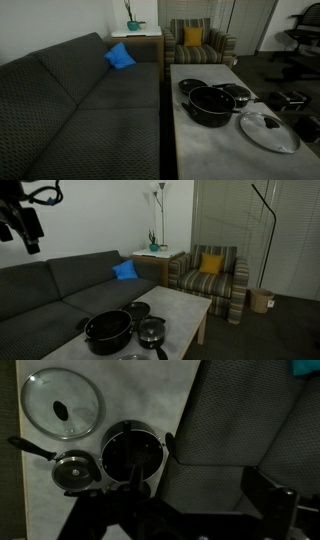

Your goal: Use the big spoon to stir the contents of the big pot

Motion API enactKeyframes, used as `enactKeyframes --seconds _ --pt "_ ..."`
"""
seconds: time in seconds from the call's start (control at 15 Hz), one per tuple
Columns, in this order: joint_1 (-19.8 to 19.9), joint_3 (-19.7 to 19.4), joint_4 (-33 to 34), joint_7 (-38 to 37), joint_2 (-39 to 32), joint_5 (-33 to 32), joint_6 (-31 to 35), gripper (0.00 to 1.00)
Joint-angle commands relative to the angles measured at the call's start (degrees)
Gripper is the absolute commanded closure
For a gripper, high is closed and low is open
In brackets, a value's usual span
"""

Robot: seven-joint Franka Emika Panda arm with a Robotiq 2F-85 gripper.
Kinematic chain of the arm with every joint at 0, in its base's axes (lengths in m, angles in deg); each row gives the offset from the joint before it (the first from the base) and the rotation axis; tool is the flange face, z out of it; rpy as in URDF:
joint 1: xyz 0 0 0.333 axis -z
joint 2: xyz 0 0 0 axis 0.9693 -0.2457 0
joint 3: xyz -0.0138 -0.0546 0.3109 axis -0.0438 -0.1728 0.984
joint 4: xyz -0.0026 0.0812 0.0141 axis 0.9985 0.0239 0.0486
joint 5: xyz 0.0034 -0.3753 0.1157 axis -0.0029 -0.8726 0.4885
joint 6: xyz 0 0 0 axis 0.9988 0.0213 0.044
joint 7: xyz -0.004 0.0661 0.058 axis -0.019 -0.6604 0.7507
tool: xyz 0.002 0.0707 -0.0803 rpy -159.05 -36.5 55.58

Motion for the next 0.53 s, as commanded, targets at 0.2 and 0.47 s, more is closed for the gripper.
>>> enactKeyframes --seconds 0.2,0.47 --pt "4.63 5.29 12.28 -2.44 -20.10 -2.03 -3.42 0.00" --pt "6.90 8.27 10.32 -3.58 -19.83 -3.36 -0.79 0.00"
